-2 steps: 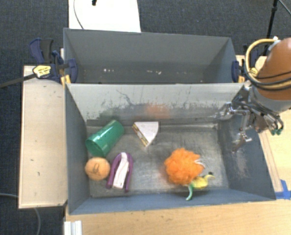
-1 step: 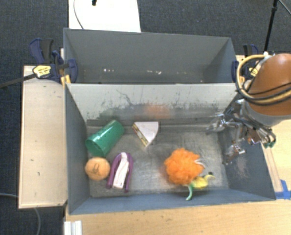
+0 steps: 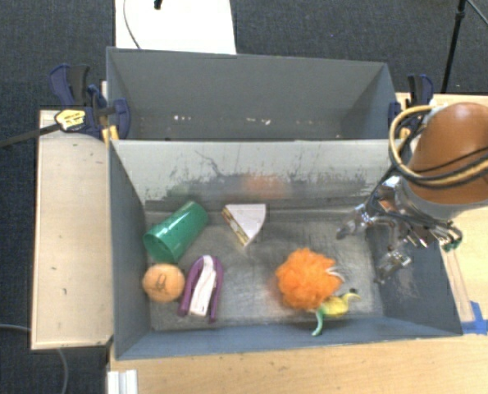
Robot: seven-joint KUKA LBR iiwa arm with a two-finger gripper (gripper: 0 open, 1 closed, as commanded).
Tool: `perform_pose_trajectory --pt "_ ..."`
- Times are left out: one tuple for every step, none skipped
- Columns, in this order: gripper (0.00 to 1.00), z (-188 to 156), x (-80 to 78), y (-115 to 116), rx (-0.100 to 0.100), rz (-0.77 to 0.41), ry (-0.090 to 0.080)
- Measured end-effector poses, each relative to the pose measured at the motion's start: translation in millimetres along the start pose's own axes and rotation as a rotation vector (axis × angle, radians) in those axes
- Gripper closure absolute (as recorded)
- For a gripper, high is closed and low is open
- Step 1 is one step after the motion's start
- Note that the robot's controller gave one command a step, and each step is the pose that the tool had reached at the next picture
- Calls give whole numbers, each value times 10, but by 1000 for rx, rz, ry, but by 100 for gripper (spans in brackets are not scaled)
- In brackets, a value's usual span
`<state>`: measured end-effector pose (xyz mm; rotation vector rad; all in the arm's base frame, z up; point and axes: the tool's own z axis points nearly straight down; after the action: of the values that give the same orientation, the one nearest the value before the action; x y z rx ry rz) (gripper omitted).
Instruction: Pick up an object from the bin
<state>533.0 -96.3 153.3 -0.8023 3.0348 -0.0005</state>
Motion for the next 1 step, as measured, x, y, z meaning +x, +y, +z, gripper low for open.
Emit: perform_pose_trajectory --pt "0 108 87 424 1 -44 -1"
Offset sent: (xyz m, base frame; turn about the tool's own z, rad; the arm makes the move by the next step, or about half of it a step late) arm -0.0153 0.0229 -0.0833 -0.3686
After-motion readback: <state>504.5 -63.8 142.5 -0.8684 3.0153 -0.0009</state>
